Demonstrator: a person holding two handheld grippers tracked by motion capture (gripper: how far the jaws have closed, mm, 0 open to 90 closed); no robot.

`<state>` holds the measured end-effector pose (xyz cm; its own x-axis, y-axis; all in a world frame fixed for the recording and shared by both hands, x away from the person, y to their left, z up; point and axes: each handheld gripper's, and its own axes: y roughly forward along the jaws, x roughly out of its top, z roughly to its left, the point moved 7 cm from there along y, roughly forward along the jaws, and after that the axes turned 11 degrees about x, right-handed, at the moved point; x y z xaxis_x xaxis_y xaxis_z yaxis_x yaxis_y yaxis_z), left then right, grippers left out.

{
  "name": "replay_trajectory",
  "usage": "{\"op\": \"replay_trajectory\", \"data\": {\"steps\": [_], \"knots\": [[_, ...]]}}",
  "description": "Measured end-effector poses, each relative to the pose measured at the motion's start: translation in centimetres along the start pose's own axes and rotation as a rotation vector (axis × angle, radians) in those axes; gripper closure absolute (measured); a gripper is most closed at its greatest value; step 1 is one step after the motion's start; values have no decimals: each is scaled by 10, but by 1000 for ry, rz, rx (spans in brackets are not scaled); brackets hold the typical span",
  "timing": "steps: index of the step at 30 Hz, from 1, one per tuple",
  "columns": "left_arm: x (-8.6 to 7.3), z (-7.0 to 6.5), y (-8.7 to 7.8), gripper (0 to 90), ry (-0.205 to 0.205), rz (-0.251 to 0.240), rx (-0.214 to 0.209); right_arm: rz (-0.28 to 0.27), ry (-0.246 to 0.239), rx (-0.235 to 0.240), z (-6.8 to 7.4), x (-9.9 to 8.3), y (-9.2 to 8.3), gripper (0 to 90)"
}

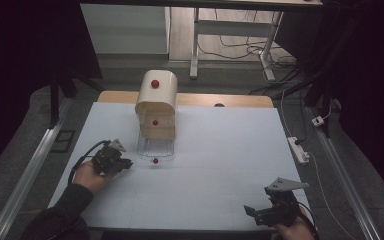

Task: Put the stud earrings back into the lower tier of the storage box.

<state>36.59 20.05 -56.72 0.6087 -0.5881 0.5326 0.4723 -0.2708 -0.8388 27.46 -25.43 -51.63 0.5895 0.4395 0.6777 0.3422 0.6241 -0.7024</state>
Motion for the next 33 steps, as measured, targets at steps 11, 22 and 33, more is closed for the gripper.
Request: {"op": "replay_trajectory", "data": {"steps": [11, 22, 33], "knots": [[6, 5, -16, 814, -39, -80, 9, -1, -1, 2, 0, 0, 0, 13], [15, 7, -33, 814, -82, -187, 2, 0, 0, 4, 0, 0, 0, 13], [30, -2, -42, 814, -83, -266, -27, 1, 3, 5, 0, 0, 0, 13]]}}
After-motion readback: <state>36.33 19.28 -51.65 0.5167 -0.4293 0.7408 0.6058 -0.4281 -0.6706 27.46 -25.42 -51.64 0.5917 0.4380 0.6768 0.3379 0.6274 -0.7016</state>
